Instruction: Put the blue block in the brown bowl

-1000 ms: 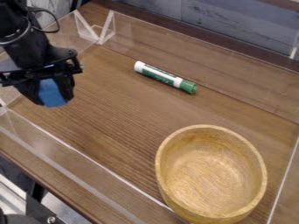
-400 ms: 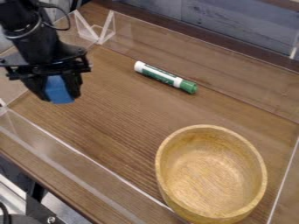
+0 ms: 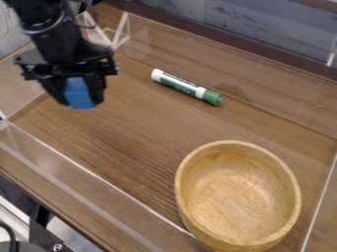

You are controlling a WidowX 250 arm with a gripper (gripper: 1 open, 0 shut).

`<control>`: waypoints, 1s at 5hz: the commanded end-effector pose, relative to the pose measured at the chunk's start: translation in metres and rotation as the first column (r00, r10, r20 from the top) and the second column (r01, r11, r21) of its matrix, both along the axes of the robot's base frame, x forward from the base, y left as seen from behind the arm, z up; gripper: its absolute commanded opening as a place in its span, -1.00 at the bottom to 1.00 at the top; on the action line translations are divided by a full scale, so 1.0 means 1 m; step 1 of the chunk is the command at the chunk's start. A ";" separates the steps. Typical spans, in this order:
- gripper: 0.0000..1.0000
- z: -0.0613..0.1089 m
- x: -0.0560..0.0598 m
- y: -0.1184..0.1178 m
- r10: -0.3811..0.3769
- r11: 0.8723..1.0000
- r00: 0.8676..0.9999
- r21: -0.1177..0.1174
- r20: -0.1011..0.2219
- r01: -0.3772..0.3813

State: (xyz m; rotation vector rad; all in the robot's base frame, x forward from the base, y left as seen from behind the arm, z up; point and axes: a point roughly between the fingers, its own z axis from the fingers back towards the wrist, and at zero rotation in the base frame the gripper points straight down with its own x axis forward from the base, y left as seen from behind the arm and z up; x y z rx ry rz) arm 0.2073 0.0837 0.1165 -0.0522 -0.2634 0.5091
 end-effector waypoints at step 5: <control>-1.00 0.043 0.098 -0.129 -0.249 0.968 0.965 0.010 0.085 0.249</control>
